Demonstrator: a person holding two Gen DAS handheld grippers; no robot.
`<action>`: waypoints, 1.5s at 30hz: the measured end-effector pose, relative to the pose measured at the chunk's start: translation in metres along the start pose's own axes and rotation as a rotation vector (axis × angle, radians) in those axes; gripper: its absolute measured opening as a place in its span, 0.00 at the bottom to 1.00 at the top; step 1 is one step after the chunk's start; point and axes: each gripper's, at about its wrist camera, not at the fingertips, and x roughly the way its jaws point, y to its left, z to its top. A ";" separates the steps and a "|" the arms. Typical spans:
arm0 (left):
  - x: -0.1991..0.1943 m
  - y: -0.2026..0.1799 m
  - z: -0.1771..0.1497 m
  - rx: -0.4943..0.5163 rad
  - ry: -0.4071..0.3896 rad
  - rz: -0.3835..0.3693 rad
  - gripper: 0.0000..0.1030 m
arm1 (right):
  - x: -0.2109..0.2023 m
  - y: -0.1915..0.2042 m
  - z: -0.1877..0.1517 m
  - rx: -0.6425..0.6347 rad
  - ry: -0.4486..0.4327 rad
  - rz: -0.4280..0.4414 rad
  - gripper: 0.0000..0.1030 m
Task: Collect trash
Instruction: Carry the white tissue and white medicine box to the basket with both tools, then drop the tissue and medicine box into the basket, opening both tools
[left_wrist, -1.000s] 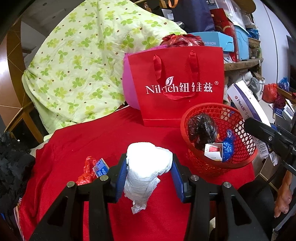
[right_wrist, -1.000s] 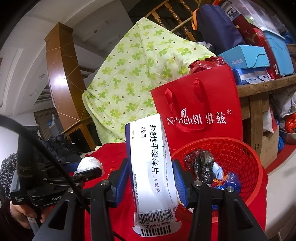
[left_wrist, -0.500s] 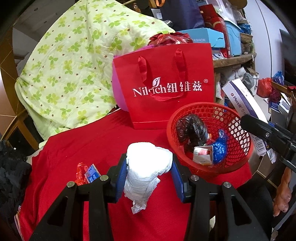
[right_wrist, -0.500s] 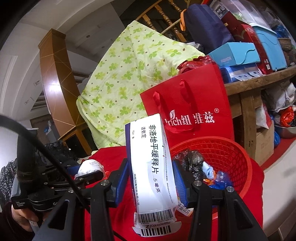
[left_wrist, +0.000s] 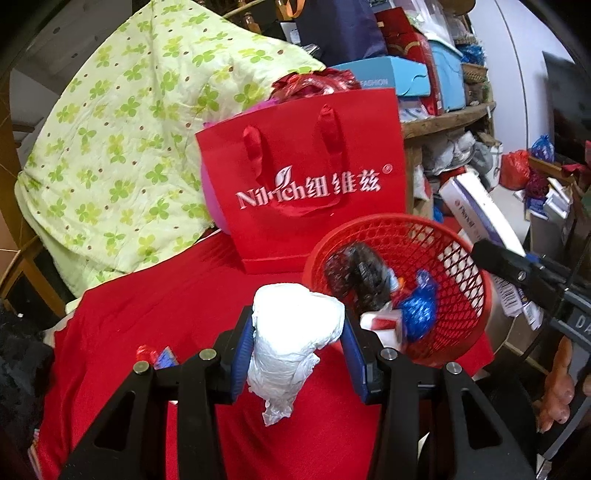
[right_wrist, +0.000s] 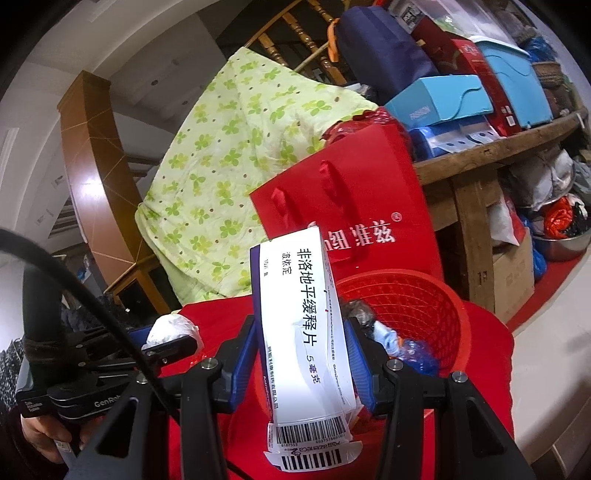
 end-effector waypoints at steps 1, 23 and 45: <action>0.001 -0.001 0.003 -0.003 -0.009 -0.016 0.46 | 0.000 -0.003 0.001 0.007 -0.001 -0.003 0.48; 0.088 -0.057 0.021 -0.036 0.063 -0.297 0.64 | 0.060 -0.105 -0.005 0.333 0.140 -0.039 0.58; 0.028 0.080 -0.054 -0.215 -0.017 -0.135 0.71 | 0.049 -0.016 0.009 0.134 0.089 0.022 0.69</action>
